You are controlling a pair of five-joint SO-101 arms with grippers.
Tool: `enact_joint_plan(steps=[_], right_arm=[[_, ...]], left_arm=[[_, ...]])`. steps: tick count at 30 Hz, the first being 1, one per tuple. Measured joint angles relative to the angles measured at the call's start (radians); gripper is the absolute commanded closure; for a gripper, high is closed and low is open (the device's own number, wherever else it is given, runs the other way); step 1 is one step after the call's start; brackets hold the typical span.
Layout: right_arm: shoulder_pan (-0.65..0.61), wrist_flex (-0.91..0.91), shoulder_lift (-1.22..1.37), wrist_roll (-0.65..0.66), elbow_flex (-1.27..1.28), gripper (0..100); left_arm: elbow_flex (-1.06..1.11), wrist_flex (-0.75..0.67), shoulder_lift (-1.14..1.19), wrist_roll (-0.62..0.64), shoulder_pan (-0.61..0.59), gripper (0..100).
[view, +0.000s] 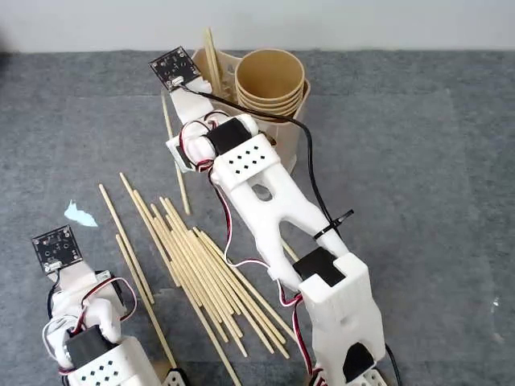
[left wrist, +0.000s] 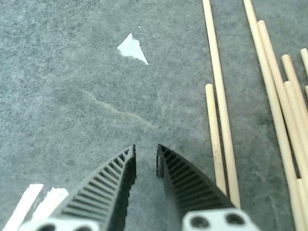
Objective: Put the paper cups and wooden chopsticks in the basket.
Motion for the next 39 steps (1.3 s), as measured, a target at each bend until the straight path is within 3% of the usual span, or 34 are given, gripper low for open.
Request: enact_joint_plan(steps=[7,13,39], right_arm=[[-0.002,0.0,0.0,0.0,0.0,96.5],[-0.035,0.0,0.101,0.0,-0.003,86.9],[-0.133,-0.031,0.361,0.006,-0.025,90.2]], left_arm=[[0.0,0.0,0.0,0.0,0.0,92],[0.0,0.0,0.0,0.0,0.0,92],[0.0,0.0,0.0,0.0,0.0,92]])
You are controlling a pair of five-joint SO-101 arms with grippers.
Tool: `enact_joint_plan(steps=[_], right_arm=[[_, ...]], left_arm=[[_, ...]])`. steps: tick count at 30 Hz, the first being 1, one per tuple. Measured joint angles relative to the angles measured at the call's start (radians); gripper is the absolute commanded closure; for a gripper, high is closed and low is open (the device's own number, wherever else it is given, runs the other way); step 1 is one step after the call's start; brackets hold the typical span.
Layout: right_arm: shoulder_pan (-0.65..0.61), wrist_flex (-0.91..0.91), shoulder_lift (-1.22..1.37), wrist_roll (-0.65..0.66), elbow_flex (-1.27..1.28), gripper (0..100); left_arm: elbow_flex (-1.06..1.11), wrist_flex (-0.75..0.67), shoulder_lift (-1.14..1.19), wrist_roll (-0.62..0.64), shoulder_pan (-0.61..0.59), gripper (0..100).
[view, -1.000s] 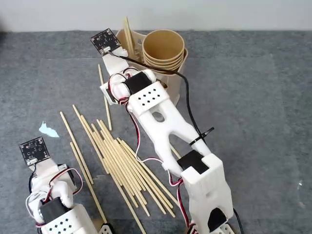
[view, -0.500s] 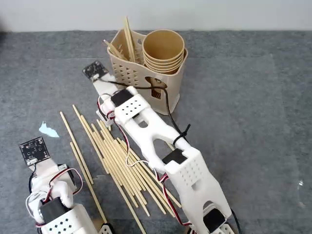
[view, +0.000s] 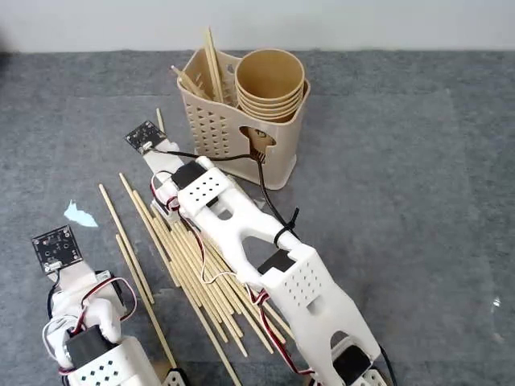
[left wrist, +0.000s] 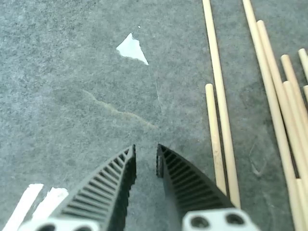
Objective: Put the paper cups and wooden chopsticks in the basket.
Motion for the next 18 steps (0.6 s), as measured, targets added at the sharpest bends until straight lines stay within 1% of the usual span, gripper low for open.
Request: enact_joint_plan(steps=[3,5,7,10,13,18], right_arm=[[0.002,0.006,0.011,0.006,-0.008,99.6],[0.006,0.017,0.014,0.026,-0.017,97.6],[0.011,0.046,0.015,0.061,-0.023,99.3],[0.011,0.106,0.015,0.077,-0.04,99.0],[0.011,0.184,0.014,0.083,-0.058,99.1],[0.017,0.345,-0.075,0.087,-0.06,99.1]], left_arm=[[0.0,0.0,0.0,0.0,0.0,92],[0.0,0.0,0.0,0.0,0.0,92],[0.0,0.0,0.0,0.0,0.0,92],[0.0,0.0,0.0,0.0,0.0,92],[0.0,0.0,0.0,0.0,0.0,92],[0.0,0.0,0.0,0.0,0.0,92]])
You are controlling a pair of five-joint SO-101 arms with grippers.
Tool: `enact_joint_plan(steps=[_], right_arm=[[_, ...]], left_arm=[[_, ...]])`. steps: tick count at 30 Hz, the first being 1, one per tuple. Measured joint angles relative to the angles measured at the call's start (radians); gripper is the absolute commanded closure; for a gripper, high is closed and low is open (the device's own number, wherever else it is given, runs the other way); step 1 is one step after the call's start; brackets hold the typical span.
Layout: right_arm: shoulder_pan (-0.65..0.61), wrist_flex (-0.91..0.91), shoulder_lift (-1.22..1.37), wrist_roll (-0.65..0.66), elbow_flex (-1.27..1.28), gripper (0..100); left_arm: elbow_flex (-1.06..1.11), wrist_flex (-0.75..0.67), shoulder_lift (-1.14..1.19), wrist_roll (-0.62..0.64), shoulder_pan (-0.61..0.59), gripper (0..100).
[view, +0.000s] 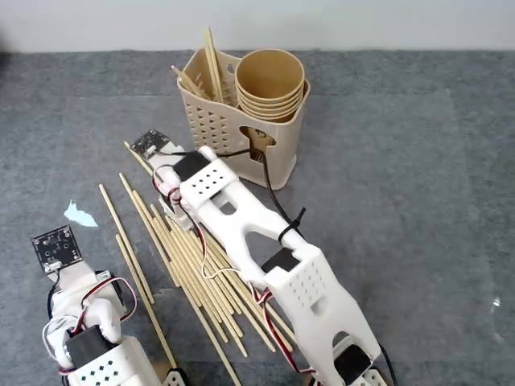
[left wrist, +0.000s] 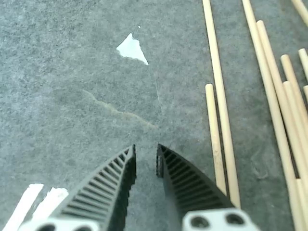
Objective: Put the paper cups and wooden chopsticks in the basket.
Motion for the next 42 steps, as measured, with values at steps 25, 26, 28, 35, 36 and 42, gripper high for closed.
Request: enact_joint_plan(steps=[25,26,28,35,36,42], right_arm=[[0.034,0.282,-0.658,0.002,0.634,99.1],[0.034,0.262,-0.703,0.002,0.694,99.1],[0.034,0.213,-0.786,0.002,0.812,99.1],[0.064,0.078,-0.944,0.002,1.168,98.9],[0.077,0.074,-0.944,0.002,1.195,98.7],[0.097,0.06,-0.945,0.002,1.235,84.5]], left_arm=[[0.0,0.0,0.0,0.0,0.0,92],[0.0,0.0,0.0,0.0,0.0,92],[0.0,0.0,0.0,0.0,0.0,92],[0.0,0.0,0.0,0.0,0.0,92],[0.0,0.0,0.0,0.0,0.0,92],[0.0,0.0,0.0,0.0,0.0,92]])
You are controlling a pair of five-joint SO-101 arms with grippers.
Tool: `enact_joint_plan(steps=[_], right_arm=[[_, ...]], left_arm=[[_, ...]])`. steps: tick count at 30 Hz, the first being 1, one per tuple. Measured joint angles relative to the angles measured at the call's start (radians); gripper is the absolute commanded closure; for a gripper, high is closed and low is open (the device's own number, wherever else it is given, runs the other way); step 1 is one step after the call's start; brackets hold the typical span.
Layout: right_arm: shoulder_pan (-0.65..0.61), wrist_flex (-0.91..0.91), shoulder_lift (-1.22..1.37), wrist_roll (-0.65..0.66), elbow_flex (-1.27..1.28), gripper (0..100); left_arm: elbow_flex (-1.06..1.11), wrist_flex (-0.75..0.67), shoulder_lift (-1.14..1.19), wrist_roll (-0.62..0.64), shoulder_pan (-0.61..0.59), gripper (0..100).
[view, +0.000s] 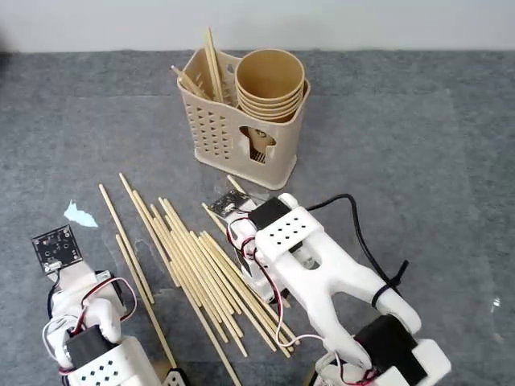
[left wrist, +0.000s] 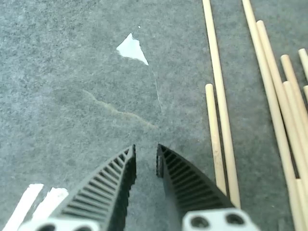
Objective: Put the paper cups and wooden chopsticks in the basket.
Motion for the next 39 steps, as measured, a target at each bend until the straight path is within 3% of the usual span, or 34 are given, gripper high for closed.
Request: enact_joint_plan(steps=[12,18,28,39], right_arm=[[-0.081,-0.23,0.0,0.0,0.0,85.3],[-0.104,-0.278,0.069,-0.048,-0.028,77.9],[-0.121,-0.293,0.345,-0.055,-0.187,84.8],[-0.109,-0.307,0.453,-0.055,-0.264,97.2]], left_arm=[[0.0,0.0,0.0,0.0,0.0,92],[0.0,0.0,0.0,0.0,0.0,92],[0.0,0.0,0.0,0.0,0.0,92],[0.0,0.0,0.0,0.0,0.0,92]])
